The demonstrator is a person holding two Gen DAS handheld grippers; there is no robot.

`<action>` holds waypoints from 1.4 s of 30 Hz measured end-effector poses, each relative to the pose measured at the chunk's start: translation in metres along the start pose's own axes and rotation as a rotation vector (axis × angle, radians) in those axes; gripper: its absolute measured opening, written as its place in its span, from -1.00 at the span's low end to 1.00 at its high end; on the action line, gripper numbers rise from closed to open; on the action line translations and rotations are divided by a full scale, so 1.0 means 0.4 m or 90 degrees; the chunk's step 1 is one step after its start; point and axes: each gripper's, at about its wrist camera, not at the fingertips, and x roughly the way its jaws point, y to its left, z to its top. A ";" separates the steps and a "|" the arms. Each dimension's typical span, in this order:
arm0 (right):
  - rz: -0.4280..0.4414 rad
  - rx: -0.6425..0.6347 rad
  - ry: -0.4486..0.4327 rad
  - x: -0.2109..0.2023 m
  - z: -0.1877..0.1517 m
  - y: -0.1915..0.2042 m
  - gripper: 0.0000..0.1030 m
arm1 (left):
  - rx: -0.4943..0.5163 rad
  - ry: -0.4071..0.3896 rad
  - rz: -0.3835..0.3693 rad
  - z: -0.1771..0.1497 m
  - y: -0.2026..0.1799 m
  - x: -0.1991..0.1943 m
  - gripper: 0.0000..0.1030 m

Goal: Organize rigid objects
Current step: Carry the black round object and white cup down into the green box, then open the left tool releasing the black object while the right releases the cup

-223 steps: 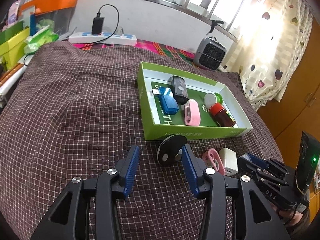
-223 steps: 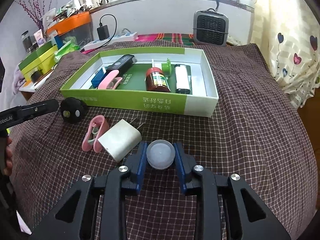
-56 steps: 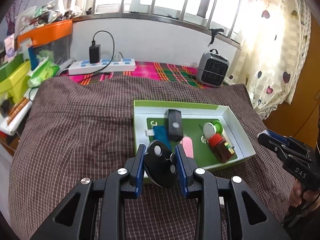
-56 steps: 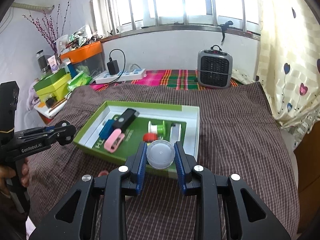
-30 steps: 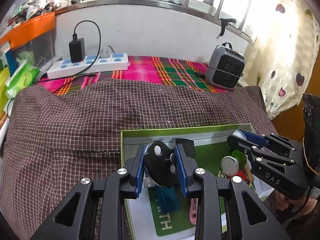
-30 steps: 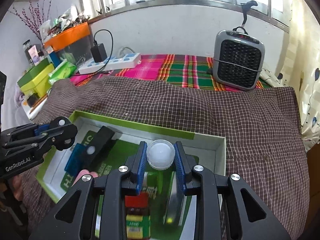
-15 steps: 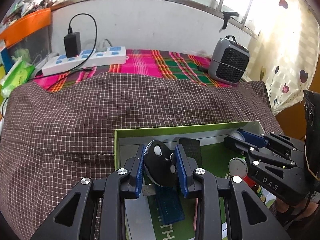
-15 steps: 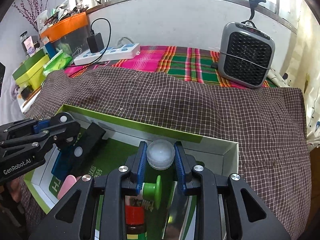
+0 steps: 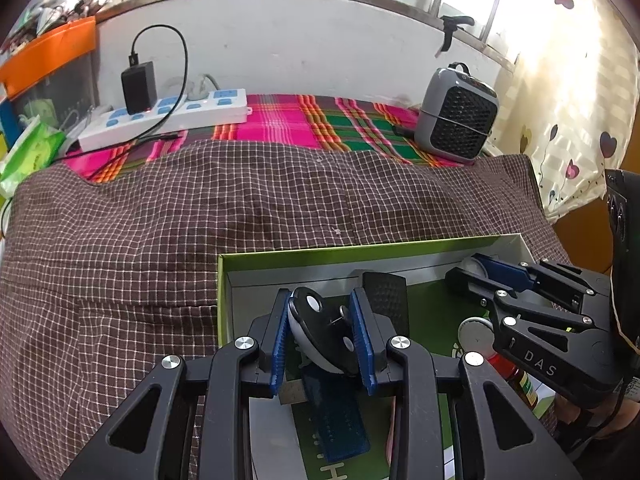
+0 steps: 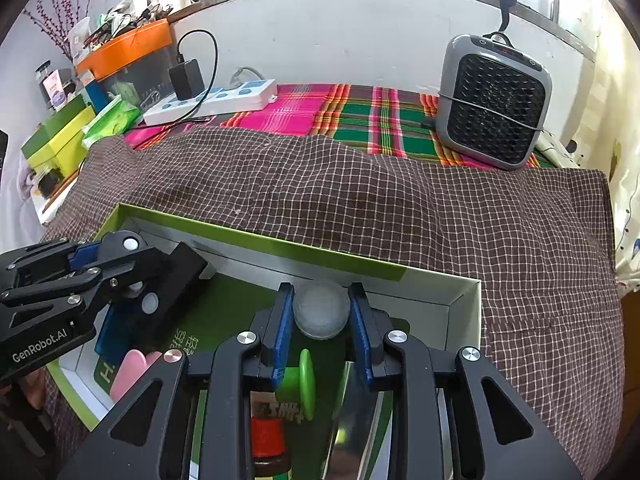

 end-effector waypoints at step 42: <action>-0.023 0.007 -0.008 -0.010 -0.002 -0.001 -0.04 | 0.001 -0.011 0.016 -0.003 -0.003 -0.020 -0.32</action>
